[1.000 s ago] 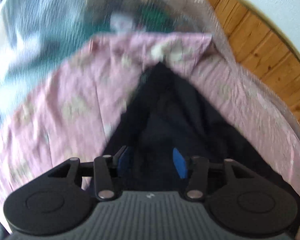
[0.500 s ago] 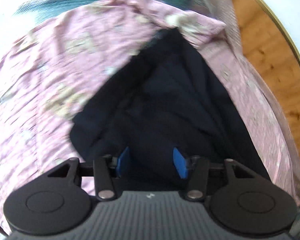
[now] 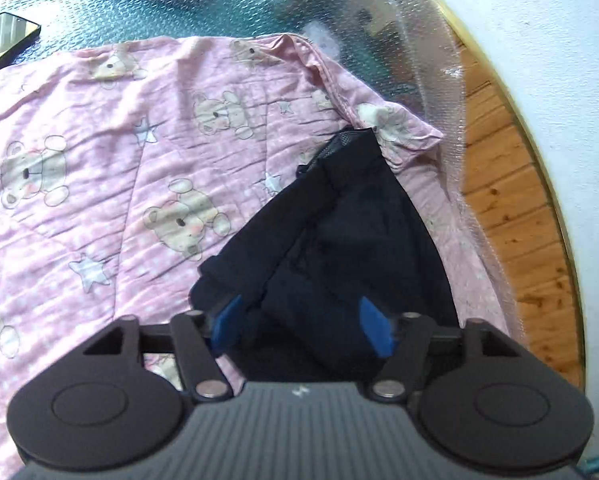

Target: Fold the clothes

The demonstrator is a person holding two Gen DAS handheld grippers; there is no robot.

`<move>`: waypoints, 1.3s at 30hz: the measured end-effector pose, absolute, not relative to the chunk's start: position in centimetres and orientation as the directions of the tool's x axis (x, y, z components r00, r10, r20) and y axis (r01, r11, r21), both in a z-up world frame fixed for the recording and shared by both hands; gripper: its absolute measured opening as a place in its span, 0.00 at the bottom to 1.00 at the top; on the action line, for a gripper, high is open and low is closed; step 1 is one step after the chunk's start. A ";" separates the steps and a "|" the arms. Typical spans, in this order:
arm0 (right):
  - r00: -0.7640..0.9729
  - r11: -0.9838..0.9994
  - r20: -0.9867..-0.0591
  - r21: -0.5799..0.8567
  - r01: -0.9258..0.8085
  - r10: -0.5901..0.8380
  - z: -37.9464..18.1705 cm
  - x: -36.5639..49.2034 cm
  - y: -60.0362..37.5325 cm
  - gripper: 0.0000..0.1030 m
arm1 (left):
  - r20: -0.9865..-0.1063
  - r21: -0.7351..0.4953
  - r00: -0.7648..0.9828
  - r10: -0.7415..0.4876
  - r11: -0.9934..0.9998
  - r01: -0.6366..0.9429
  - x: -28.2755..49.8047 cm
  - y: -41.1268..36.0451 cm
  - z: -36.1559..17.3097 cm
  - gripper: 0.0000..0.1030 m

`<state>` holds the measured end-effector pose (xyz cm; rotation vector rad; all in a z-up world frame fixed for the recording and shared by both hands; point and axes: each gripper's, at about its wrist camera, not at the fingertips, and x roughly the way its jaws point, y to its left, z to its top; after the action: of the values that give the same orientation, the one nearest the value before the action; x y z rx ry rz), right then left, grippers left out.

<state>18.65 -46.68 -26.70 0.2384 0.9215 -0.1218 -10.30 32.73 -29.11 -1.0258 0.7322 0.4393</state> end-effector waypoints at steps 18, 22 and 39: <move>0.093 -0.022 -0.845 -0.123 -0.992 0.526 -26.7 8.8 13.5 0.69 | -0.645 -0.738 0.763 -0.039 0.291 -0.609 -18.5 35.5 -31.9 0.66; -0.038 -0.235 -0.946 -0.042 -0.971 0.323 -30.0 9.3 17.8 0.00 | -0.617 -0.765 0.786 -0.021 0.246 -0.594 -19.6 34.3 -32.6 0.66; -0.050 -0.414 -0.916 -0.131 -0.901 0.399 -29.5 6.4 19.9 0.44 | -0.483 -0.870 0.874 -0.045 0.135 -0.474 -12.1 35.2 -35.2 0.70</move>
<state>6.44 19.91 -29.49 -1.2110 0.6178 1.6580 -12.10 35.16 -35.17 -1.4135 0.4467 0.3260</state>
